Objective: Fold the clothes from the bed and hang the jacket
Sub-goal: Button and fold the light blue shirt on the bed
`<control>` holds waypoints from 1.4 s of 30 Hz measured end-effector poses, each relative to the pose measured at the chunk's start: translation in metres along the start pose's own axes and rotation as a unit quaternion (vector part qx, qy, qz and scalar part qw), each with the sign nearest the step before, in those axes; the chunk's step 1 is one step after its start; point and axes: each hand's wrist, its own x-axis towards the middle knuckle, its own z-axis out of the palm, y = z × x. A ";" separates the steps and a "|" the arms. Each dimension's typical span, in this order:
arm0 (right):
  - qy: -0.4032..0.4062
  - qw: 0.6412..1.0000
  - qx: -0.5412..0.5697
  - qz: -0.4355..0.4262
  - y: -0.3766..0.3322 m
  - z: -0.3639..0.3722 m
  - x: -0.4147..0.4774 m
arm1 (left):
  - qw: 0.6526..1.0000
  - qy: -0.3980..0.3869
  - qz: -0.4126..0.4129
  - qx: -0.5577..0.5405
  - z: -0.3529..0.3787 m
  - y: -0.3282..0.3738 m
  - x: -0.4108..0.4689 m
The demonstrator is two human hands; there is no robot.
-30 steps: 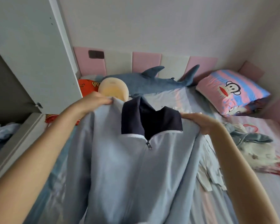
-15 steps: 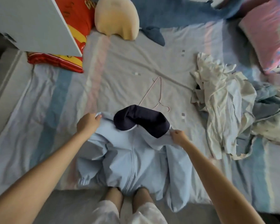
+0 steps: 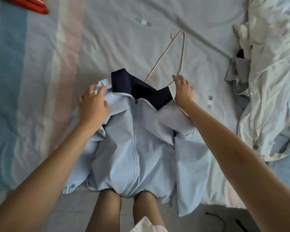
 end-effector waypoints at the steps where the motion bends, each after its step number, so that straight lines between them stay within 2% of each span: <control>1: -0.007 0.993 -0.109 -0.036 0.004 0.004 0.014 | 1.000 -0.011 -0.009 -0.007 0.006 -0.004 -0.001; 2: -0.017 0.980 -0.186 -0.064 0.009 0.007 0.027 | 0.999 -0.021 -0.024 -0.015 0.011 -0.010 -0.002; 4: -0.026 0.965 -0.246 -0.089 0.021 0.015 0.045 | 0.997 -0.047 -0.063 -0.020 0.019 -0.023 -0.009; 9: 0.002 0.960 -0.262 -0.094 0.046 0.023 0.032 | 0.979 -0.161 -0.121 0.003 0.036 -0.046 -0.030; 12: 0.004 0.978 -0.201 -0.047 0.062 0.010 0.006 | 0.983 -0.127 -0.127 -0.025 0.032 -0.036 -0.026; 14: 0.019 0.992 -0.114 0.040 0.071 -0.005 -0.006 | 0.992 -0.086 -0.069 -0.058 0.026 -0.024 -0.017; 17: 0.056 0.982 0.106 0.147 0.072 -0.028 -0.022 | 0.983 -0.136 0.053 -0.108 0.022 -0.011 0.012; 18: 0.072 0.963 0.188 0.177 0.069 -0.038 -0.030 | 0.975 -0.168 0.063 -0.130 0.023 -0.005 0.021; 20: 0.100 0.916 0.330 0.204 0.049 -0.053 -0.040 | 0.959 -0.207 0.012 -0.195 0.022 0.007 0.036; 23: 0.126 0.799 0.552 0.202 0.025 -0.084 -0.060 | 0.940 -0.173 -0.079 -0.284 0.015 0.035 0.046; 24: 0.129 0.785 0.572 0.199 0.018 -0.087 -0.064 | 0.928 -0.154 -0.125 -0.316 0.016 0.039 0.051; 25: 0.135 0.793 0.561 0.197 0.013 -0.095 -0.075 | 0.915 -0.146 -0.169 -0.336 0.011 0.045 0.054; 28: 0.180 0.882 0.378 0.215 -0.004 -0.100 -0.108 | 0.873 -0.181 -0.277 -0.359 0.011 0.054 0.054; 30: 0.143 0.907 0.338 0.204 -0.016 -0.102 -0.131 | 0.876 -0.209 -0.274 -0.338 0.010 0.060 0.046; 31: 0.097 0.902 0.377 0.186 -0.019 -0.104 -0.141 | 0.877 -0.213 -0.267 -0.338 0.009 0.063 0.042; 33: 0.020 0.854 0.501 0.138 -0.019 -0.109 -0.162 | 0.880 -0.199 -0.264 -0.340 0.012 0.062 0.035; 34: 0.007 0.833 0.542 0.111 -0.017 -0.113 -0.175 | 0.888 -0.185 -0.266 -0.326 0.014 0.060 0.032; 35: 0.004 0.826 0.557 0.082 -0.013 -0.116 -0.185 | 0.894 -0.180 -0.267 -0.313 0.017 0.057 0.028; 38: 0.010 0.852 0.523 -0.009 0.001 -0.128 -0.217 | 0.904 -0.167 -0.267 -0.289 -0.028 0.076 -0.020; 39: 0.025 0.850 0.525 -0.033 0.004 -0.132 -0.223 | 0.911 -0.160 -0.264 -0.273 -0.039 0.081 -0.034; 42: 0.102 0.818 0.561 -0.072 0.001 -0.163 -0.246 | 0.933 -0.100 -0.226 -0.260 -0.074 0.082 -0.075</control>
